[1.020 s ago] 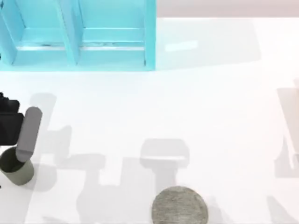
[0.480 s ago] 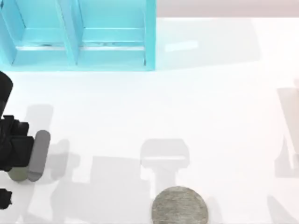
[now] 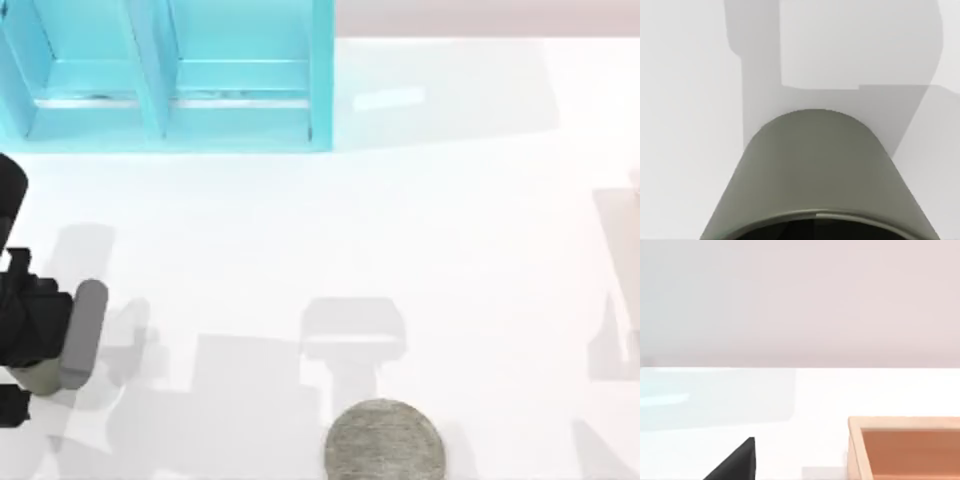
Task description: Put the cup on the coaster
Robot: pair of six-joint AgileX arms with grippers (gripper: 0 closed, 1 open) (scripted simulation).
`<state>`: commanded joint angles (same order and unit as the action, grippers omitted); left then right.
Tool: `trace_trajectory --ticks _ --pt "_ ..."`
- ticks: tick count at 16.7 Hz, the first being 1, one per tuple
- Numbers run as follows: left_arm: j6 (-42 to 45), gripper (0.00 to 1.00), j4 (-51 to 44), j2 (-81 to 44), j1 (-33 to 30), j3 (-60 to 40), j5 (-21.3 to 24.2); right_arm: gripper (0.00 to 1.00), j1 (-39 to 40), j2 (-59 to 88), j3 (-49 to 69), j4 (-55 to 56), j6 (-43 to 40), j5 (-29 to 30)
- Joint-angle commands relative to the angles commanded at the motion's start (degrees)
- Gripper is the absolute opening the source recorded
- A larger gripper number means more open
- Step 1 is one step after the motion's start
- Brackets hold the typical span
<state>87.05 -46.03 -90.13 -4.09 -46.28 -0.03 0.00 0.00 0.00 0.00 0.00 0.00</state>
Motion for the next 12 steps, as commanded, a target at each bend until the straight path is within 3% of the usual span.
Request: trace_trajectory --ticks 6,12 --pt "0.0 0.02 0.0 0.0 0.0 0.0 0.0 1.0 0.0 0.0 0.0 0.0 0.0 0.0" --pt "0.0 0.0 0.0 0.0 0.0 0.0 0.0 1.0 0.0 0.0 0.0 0.0 0.0 0.0"
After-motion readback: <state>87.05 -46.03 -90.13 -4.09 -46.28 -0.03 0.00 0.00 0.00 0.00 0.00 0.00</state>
